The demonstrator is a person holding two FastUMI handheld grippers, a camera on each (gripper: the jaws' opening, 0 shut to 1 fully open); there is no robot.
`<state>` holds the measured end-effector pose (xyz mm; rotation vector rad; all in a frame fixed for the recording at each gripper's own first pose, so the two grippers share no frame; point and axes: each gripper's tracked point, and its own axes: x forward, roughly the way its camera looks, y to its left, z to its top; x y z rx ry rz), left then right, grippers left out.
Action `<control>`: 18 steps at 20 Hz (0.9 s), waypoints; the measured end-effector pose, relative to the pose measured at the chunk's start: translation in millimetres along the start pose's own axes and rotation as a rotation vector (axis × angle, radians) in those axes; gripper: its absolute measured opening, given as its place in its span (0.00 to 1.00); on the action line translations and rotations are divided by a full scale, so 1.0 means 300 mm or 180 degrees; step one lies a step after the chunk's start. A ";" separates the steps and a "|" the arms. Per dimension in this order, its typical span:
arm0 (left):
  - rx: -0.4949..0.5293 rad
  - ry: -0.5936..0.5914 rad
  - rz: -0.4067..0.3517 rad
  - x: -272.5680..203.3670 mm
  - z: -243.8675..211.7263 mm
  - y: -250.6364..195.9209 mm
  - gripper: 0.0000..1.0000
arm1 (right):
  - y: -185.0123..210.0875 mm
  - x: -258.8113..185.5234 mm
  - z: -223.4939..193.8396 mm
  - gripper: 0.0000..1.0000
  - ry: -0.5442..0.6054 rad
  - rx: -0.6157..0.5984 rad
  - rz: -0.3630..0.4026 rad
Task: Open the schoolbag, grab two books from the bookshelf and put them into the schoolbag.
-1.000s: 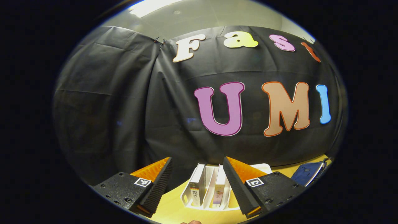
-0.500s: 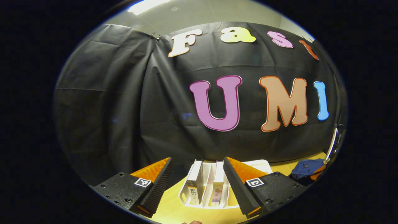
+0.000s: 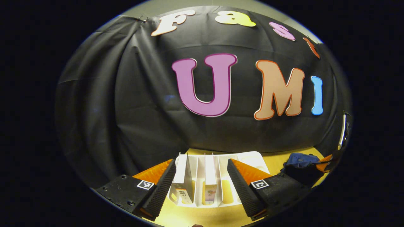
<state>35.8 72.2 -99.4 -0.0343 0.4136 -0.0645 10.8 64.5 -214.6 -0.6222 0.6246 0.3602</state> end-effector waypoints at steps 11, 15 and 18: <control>0.0081 0.1058 -0.0392 0.252 -0.140 -0.055 0.94 | -0.042 -0.024 -0.020 0.03 0.0064 -0.0022 -0.0050; 0.0291 0.1335 -0.0458 0.326 -0.161 -0.065 0.94 | -0.038 -0.033 -0.038 0.02 0.0094 -0.0014 -0.0074; 0.0423 0.1642 -0.0473 0.372 -0.210 -0.059 0.95 | -0.037 -0.039 -0.055 0.03 0.0133 -0.0015 -0.0072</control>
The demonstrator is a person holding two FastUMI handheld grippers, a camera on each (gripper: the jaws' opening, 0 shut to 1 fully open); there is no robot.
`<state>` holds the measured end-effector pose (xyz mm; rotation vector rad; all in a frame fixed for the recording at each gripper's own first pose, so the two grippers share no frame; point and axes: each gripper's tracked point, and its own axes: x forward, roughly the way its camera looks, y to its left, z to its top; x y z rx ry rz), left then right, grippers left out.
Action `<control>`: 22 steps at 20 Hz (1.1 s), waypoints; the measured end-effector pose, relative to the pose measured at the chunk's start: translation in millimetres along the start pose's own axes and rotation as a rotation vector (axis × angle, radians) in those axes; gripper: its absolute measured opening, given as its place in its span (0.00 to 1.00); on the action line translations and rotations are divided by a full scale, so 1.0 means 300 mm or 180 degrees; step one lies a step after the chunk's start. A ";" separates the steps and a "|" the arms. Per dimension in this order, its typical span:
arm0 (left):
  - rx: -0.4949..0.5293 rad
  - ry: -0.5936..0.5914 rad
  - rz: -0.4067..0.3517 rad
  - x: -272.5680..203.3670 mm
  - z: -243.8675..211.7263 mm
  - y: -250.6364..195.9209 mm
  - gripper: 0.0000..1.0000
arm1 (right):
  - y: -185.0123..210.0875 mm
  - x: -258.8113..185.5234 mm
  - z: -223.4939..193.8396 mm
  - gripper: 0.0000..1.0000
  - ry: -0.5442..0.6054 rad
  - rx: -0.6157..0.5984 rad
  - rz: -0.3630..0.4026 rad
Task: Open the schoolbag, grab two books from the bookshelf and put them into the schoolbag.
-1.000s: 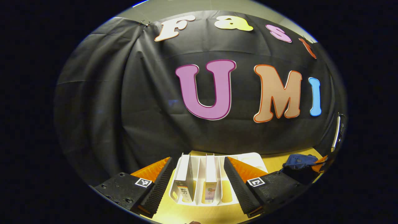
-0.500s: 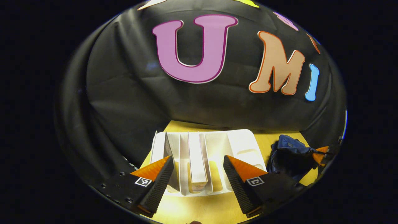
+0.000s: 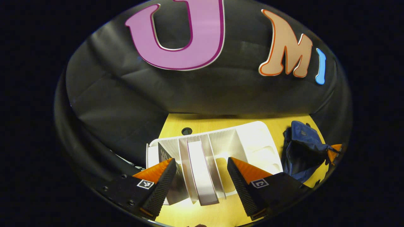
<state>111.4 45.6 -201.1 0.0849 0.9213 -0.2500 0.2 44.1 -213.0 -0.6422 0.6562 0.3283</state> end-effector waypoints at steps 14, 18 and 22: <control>-0.0068 0.0857 -0.0017 0.125 -0.171 0.014 0.71 | 0.026 -0.006 -0.021 0.03 0.0049 -0.0033 0.0015; -0.0096 0.0968 0.0026 0.123 -0.190 0.031 0.43 | 0.024 -0.001 -0.019 0.02 0.0040 -0.0026 0.0007; -0.0130 0.0986 -0.0022 0.108 -0.194 0.009 0.36 | 0.028 -0.001 -0.019 0.02 0.0041 -0.0023 0.0009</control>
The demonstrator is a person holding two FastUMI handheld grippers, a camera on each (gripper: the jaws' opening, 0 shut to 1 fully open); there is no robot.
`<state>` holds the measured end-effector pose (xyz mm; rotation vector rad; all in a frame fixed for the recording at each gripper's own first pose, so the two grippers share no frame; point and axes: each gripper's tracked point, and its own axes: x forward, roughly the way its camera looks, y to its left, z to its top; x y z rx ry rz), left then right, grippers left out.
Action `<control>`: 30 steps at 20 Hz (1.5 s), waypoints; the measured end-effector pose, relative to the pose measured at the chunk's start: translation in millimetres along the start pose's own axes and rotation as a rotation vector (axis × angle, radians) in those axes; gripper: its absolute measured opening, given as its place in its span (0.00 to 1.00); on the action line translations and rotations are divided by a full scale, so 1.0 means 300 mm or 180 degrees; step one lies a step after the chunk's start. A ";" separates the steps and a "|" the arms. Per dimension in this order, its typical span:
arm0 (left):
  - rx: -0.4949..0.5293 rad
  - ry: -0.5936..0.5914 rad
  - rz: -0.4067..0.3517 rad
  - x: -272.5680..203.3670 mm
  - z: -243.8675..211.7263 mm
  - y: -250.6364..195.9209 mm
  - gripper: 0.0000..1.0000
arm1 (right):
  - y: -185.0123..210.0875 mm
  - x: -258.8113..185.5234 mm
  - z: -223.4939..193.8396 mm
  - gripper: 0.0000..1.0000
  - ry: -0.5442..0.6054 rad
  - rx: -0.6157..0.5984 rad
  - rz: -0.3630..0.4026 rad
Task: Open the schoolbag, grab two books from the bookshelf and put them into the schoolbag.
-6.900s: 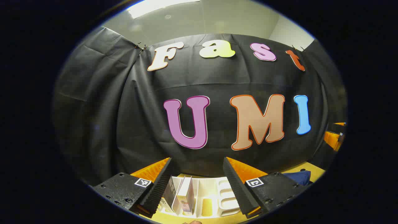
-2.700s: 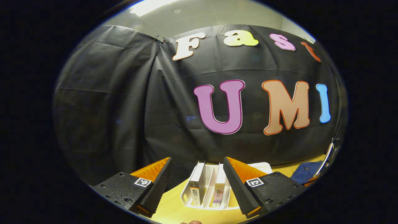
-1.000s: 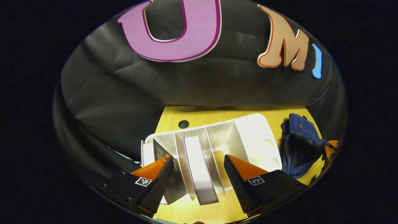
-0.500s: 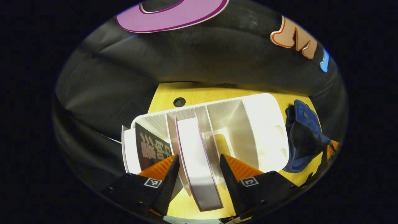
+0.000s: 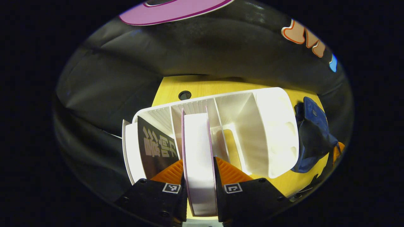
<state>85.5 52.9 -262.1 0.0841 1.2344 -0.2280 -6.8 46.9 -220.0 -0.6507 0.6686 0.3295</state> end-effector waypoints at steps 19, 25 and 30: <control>0.0191 -0.0955 0.0240 -0.426 0.067 -0.048 0.32 | 0.007 -0.003 0.014 0.02 -0.0119 0.0021 0.0040; 0.0033 -0.1360 0.0157 -0.526 0.089 -0.078 0.31 | 0.009 -0.004 0.016 0.03 -0.0143 0.0004 0.0060; -0.0075 -0.1401 -0.0083 -0.592 0.026 -0.131 0.29 | 0.012 -0.007 0.013 0.02 -0.0139 -0.0041 0.0080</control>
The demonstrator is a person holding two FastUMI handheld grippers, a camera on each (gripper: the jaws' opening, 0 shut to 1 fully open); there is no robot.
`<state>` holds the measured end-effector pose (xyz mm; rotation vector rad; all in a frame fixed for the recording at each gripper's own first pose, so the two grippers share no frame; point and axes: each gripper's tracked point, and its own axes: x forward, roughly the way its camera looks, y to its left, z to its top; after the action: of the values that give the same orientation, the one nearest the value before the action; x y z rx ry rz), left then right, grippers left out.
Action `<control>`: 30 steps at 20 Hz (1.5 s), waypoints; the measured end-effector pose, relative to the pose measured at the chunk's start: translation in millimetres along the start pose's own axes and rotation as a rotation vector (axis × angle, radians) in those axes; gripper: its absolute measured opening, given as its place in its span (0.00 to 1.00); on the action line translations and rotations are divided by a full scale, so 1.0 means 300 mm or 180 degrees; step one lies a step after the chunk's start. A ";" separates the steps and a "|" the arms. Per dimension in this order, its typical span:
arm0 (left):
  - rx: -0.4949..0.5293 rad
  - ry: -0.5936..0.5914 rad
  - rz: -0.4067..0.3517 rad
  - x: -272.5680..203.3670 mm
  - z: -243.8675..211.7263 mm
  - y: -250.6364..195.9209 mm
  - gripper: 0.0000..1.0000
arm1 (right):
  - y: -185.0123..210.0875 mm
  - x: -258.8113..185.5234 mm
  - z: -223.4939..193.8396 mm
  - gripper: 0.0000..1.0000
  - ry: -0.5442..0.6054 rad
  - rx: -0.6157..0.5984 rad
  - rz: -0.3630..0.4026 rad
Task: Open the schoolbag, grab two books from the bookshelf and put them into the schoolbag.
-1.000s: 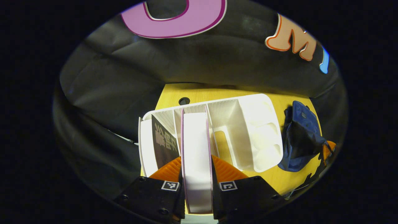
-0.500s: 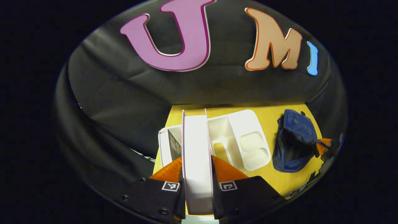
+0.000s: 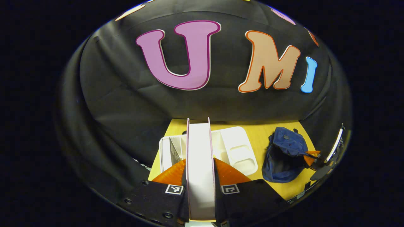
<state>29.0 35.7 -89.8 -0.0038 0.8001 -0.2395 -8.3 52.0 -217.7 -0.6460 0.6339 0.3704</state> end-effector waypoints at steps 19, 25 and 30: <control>-0.1172 -0.0332 -0.1139 -0.112 -0.089 -0.343 0.29 | -0.002 -0.018 -0.006 0.03 0.0003 0.0072 0.0040; -0.1660 -0.0227 -0.1350 -0.053 -0.176 -0.484 0.29 | -0.013 -0.026 -0.004 0.03 -0.0034 0.0126 0.0041; -0.1927 -0.0183 -0.1403 0.014 -0.258 -0.596 0.29 | -0.018 -0.024 -0.004 0.03 -0.0066 0.0294 0.0081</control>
<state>-60.7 -132.3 -130.1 -0.7598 0.7830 -0.4022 -11.4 46.2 -211.4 -0.5456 0.6364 0.3690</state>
